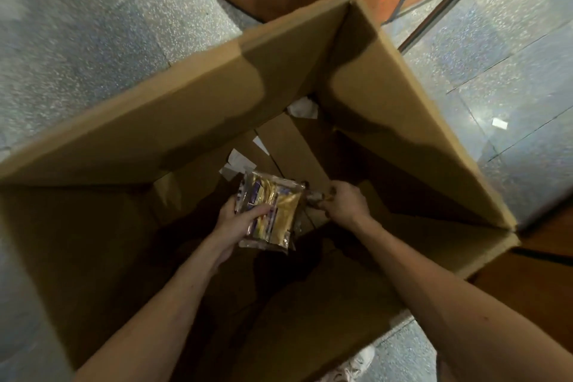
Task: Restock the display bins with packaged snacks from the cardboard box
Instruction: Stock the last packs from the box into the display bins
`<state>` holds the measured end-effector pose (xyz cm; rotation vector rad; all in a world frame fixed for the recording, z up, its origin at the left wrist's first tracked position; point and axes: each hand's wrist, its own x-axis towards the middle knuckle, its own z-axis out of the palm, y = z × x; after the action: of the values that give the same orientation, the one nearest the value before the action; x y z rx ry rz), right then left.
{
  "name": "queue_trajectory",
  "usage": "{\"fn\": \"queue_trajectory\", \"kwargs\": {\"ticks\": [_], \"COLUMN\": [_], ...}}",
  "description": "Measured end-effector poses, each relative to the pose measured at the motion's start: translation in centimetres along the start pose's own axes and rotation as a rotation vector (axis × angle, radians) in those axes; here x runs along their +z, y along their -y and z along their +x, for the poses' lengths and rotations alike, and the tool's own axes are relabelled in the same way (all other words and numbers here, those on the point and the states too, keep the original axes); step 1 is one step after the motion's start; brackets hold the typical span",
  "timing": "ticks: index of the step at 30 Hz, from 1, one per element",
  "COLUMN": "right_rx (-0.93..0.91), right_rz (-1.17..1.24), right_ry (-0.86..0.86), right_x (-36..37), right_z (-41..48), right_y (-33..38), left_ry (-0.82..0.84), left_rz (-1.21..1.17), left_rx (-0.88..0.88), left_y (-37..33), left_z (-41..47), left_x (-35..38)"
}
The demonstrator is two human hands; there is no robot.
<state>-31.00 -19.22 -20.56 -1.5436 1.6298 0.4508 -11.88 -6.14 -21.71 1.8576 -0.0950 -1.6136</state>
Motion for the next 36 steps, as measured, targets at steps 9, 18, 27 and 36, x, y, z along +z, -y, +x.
{"fn": "queue_trajectory", "kwargs": {"ticks": [9,18,27,36], "right_rx": [-0.369,-0.518,-0.337,-0.32], "right_rz": [0.457,0.749,1.504,2.073], "right_ry": [-0.397,-0.869,-1.124,-1.222], "right_x": [-14.8,-23.6,-22.6,-14.0], "right_z": [-18.8,-38.4,-55.4,-61.3], "right_y": [-4.6,-26.8,-48.7,-62.0], "left_ry": [0.195,0.568,1.021,1.228], "left_rz": [-0.044,0.09,0.39,0.757], "left_rx": [0.319,0.549,0.571,0.343], "left_y": [-10.5,-11.0,-2.3,9.4], "left_z": [-16.6,-34.4,-49.5,-54.7], "left_x": [5.7,27.3,50.5,64.8]}}
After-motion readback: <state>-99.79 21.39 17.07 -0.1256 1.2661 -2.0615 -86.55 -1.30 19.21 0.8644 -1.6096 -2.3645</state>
